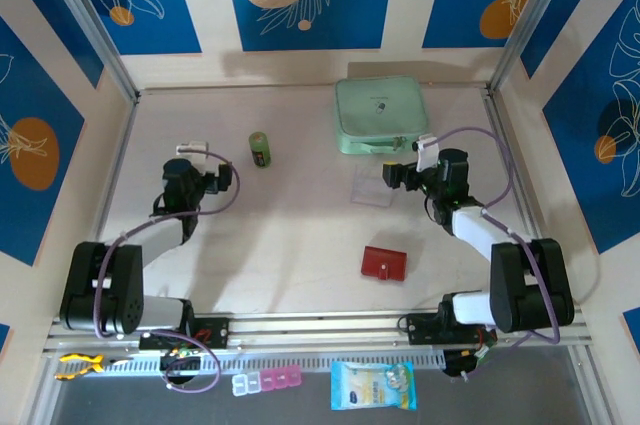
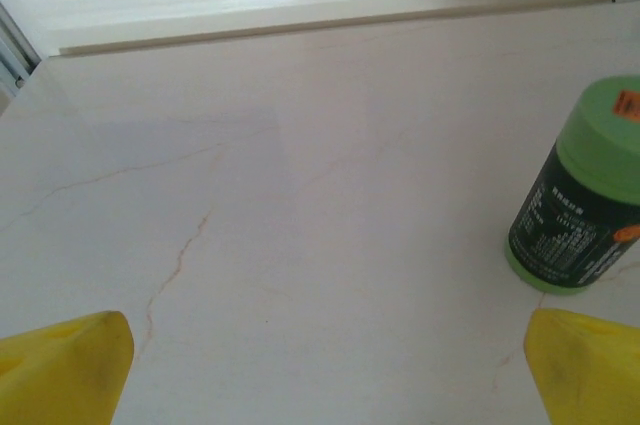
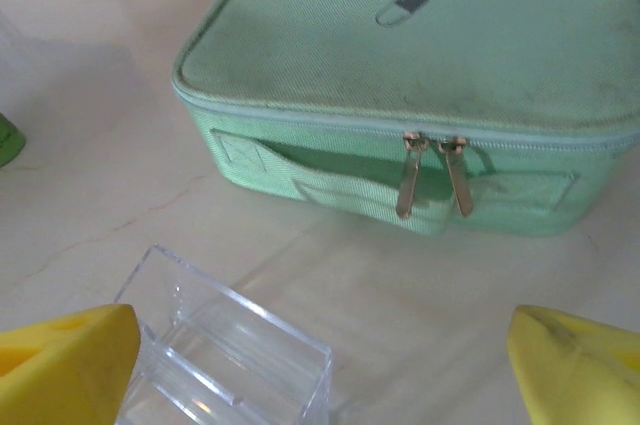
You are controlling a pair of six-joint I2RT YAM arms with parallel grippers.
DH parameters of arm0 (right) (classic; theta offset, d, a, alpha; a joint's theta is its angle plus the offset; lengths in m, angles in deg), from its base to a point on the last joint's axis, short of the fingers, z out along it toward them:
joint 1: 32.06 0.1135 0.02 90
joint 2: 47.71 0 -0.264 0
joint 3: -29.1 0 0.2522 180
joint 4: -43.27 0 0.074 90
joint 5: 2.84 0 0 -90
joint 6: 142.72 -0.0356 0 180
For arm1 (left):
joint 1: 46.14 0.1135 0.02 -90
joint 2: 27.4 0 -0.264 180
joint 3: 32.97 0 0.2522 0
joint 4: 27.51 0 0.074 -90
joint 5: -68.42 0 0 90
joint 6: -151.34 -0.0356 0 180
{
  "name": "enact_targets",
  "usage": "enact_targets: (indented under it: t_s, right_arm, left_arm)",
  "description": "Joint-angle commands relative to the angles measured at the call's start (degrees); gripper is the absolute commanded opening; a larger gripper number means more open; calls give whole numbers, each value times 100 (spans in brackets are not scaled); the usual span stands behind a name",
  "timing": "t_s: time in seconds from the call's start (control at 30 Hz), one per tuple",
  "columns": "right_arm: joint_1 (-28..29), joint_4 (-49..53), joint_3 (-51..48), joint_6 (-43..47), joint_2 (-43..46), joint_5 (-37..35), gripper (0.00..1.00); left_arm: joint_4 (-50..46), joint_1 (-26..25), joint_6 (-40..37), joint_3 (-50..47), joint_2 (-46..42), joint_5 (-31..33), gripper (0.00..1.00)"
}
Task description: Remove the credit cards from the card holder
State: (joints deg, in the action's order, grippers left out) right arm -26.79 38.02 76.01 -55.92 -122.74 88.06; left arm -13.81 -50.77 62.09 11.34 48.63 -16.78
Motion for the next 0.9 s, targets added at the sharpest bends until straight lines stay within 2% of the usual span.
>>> enact_targets:
  t_s: [0.0,0.2,0.33,0.43,0.53,0.73,0.87]
  right_arm:
    - [124,1306,324,-431,251,-496,92]
    - [180,2834,780,-1218,452,-646,83]
    - [191,3739,1237,-1658,213,-584,67]
    - [206,4158,1540,-1874,-39,-401,60]
    - [304,4449,1774,-1990,-325,-351,49]
    - [554,4608,2014,-2061,-683,-452,45]
    - [654,4708,2153,-2134,-970,-720,35]
  left_arm:
    - [-1297,-25,616,392,-293,4,100]
    - [-3440,-22,972,1592,-526,-547,100]
    - [-5078,-30,1129,2602,-432,-1087,100]
    - [-5951,-26,978,3126,-341,-1419,100]
    - [-6360,-21,700,3314,-300,-1430,100]
    - [-6099,-20,373,2771,-405,-1194,100]
    - [-6069,-16,367,2720,-417,-1238,100]
